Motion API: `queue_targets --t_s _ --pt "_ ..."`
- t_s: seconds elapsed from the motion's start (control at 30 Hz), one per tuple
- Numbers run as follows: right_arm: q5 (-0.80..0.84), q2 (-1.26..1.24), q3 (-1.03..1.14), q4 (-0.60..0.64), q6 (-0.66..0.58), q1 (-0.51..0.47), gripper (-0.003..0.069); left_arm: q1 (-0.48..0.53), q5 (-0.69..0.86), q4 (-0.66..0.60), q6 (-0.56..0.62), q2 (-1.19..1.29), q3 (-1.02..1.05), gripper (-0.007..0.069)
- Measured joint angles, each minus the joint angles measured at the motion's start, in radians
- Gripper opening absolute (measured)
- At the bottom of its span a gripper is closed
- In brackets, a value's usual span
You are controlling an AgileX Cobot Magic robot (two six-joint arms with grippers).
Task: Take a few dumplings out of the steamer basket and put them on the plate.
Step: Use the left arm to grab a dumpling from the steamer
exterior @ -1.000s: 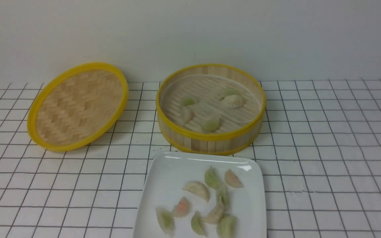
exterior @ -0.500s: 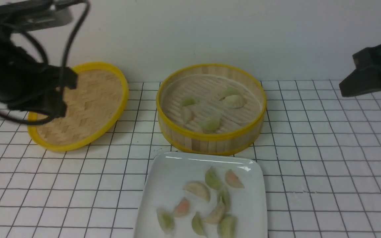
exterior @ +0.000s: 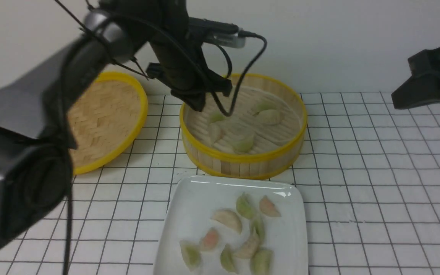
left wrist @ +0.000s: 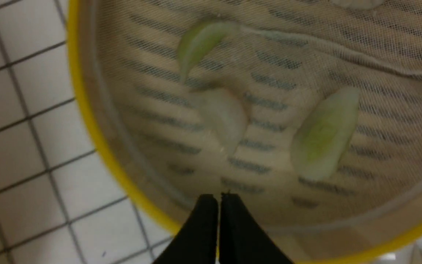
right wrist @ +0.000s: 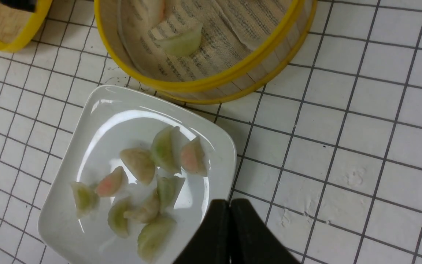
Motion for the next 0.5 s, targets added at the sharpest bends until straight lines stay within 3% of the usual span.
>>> queue_targets --t_s 0.27,0.37,0.5 --pt "0.0 0.0 0.0 -0.002 0.001 0.0 -0.001 -0.015 0.001 0.003 -0.015 0.134 -0.102 0.0" --pt "0.0 0.0 0.0 -0.002 0.001 0.0 -0.001 -0.015 0.001 0.012 -0.015 0.153 -0.109 0.006" --pt "0.0 0.0 0.0 -0.003 0.001 0.0 -0.001 -0.015 -0.013 0.024 -0.015 0.177 -0.109 0.0213"
